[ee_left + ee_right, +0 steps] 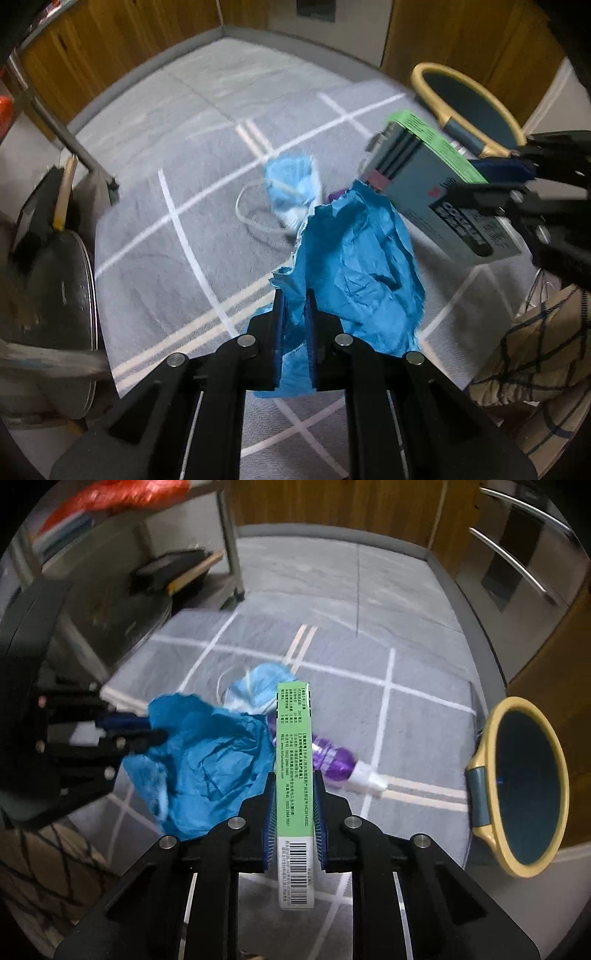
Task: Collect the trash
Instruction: 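Carry the blue plastic and green medicine box over the bin with both tools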
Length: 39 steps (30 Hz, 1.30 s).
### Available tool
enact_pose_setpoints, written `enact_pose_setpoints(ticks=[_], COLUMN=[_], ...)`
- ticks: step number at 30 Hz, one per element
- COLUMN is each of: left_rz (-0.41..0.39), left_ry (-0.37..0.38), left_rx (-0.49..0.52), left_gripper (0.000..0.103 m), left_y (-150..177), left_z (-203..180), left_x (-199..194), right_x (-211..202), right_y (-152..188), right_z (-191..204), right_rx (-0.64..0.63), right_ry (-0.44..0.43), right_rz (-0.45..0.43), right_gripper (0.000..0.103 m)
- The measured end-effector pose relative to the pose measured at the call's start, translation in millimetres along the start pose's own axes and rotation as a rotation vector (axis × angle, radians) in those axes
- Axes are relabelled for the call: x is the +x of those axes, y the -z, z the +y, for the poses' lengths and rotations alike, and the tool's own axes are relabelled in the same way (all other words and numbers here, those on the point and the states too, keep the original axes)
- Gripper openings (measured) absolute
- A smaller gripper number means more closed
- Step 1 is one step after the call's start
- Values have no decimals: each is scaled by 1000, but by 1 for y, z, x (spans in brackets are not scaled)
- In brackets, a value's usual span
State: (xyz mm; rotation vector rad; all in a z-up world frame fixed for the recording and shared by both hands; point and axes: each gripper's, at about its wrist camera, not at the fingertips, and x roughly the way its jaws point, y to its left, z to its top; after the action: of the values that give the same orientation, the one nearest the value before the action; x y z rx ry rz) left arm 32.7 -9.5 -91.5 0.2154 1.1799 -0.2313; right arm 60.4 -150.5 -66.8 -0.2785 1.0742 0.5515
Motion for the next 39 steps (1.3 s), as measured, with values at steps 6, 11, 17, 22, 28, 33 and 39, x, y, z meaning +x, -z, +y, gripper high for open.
enact_pose_setpoints(ticks=[6, 11, 17, 22, 28, 33, 39], left_rz=[-114, -192, -234, -285, -318, -321, -313], left_ry=[20, 42, 59, 46, 67, 97, 127], left_rx=[34, 33, 38, 89, 134, 180, 232], left_gripper=[10, 10, 10, 10, 10, 10, 10], left_y=[-8, -20, -38, -59, -100, -137, -174], left_z=[-13, -21, -35, -57, -86, -114, -153], left_x=[-35, -56, -64, -72, -73, -61, -43], right_x=[-29, -57, -85, -101, -106, -95, -82], right_y=[-10, -19, -25, -28, -26, -15, -3], right_z=[-22, -48, -87, -121, -167, -224, -274], right_rx=[72, 123, 191, 216, 255, 344, 440], right_ry=[-16, 9, 37, 95, 151, 175, 220], right_rz=[-76, -145, -216, -253, -267, -242, -207], right_gripper=[19, 19, 19, 19, 19, 18, 19])
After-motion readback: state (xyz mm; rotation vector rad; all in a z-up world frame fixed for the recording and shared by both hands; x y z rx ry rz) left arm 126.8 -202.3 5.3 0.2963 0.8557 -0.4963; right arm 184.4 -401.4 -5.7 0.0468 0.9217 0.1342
